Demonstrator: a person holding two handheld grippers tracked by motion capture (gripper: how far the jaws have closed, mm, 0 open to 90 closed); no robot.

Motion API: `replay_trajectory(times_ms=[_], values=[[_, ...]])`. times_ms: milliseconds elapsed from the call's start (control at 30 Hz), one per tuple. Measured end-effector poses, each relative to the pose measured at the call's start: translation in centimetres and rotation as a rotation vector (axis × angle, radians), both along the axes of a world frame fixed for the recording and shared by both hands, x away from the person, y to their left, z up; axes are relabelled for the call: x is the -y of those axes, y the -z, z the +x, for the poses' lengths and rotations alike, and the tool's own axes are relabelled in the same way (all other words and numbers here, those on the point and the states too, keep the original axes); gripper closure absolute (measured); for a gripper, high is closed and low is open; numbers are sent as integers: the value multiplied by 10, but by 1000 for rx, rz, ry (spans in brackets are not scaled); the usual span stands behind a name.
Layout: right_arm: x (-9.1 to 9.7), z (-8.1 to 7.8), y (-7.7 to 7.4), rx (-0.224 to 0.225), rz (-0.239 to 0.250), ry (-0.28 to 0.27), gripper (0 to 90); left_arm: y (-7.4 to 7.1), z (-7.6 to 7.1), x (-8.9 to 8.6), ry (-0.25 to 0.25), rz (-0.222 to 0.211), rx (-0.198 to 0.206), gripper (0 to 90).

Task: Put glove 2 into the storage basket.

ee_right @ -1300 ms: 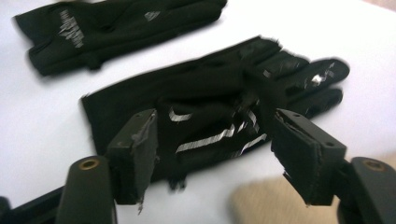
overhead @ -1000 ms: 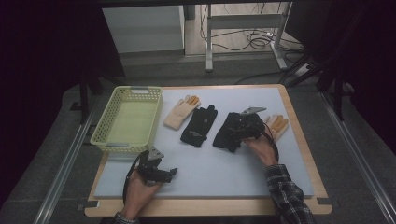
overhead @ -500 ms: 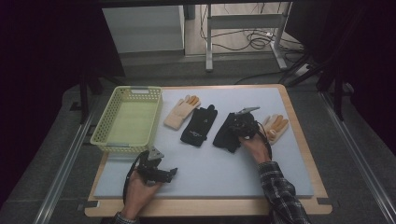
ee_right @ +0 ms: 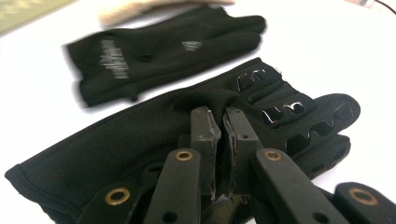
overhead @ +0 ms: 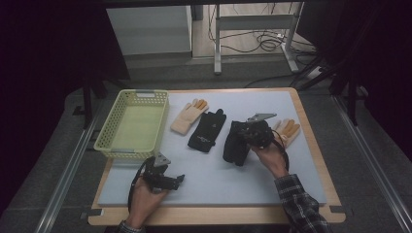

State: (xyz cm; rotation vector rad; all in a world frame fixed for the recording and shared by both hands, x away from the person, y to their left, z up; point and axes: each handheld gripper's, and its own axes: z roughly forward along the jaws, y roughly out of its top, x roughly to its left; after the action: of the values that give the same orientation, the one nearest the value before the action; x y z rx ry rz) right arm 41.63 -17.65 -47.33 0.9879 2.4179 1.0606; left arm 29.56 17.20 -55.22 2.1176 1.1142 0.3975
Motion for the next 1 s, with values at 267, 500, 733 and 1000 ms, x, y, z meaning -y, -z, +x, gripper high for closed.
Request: replay_trajectory(times_ms=[267, 500, 733, 1000], values=[[-18, -56, -6, -30, 8, -100, 825, 0, 0, 0, 1, 1, 1, 50], [-29, -74, 27, -60, 14, -154, 730, 0, 0, 0, -1, -1, 0, 50], [-24, -53, 18, -66, 114, -150, 505, 0, 0, 0, -1, -1, 0, 50], [-47, -8, 15, -50, 97, -124, 483, 0, 0, 0, -1, -1, 0, 51]])
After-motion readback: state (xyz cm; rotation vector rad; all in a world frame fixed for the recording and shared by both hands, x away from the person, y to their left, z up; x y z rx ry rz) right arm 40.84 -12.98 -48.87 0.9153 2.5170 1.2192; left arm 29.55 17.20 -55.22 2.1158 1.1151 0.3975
